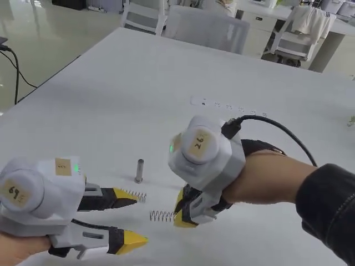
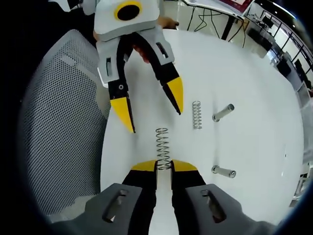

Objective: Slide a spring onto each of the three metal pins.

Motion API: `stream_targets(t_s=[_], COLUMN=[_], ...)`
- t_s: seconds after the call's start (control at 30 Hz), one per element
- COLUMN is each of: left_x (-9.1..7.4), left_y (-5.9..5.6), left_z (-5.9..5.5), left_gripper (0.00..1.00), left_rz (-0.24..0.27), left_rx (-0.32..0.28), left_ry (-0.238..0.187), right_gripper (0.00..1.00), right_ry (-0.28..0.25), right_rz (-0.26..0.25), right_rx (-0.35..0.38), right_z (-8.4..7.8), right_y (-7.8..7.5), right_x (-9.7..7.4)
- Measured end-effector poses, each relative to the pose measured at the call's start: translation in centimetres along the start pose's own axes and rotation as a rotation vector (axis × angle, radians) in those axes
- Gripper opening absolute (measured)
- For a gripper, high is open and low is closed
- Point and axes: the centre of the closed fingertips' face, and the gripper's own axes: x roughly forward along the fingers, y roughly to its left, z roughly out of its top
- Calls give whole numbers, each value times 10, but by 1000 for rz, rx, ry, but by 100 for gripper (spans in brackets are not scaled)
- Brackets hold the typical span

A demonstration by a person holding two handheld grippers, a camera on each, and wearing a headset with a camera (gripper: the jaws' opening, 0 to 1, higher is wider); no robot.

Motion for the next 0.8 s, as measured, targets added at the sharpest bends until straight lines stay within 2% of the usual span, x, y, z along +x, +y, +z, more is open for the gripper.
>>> stream_targets(t_s=[0.4, 0.67, 0.8], left_x=[1, 1, 1], left_y=[-9, -14, -16], left_z=[10, 10, 8], left_gripper=[19, 5, 4], left_rz=[-45, -65, -69], left_rx=[67, 105, 114], left_ry=[-25, -25, -20], right_gripper=[8, 8, 8], right_ry=[10, 14, 17], right_rz=[5, 9, 8], right_rx=[-41, -52, -57], right_z=[13, 16, 18], right_y=[10, 14, 15], right_x=[-2, -3, -4])
